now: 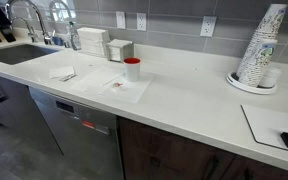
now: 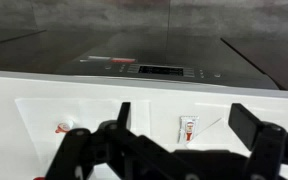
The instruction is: Pick up the white coffee pod and move it forward on the kitchen counter
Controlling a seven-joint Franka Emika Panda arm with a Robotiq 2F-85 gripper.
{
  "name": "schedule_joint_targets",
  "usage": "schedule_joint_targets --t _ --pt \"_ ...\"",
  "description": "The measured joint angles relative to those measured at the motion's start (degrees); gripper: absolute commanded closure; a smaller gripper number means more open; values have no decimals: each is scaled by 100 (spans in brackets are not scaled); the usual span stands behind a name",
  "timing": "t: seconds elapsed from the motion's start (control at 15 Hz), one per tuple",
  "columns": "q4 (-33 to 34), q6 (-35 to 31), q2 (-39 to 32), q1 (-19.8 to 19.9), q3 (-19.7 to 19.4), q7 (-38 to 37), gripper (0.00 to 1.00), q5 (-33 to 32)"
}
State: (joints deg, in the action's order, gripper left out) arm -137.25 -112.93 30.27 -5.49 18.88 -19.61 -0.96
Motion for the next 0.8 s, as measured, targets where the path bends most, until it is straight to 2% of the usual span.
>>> schedule_joint_targets --t 0.8 --pt "37 0 -10 22 -43 -36 0 -65"
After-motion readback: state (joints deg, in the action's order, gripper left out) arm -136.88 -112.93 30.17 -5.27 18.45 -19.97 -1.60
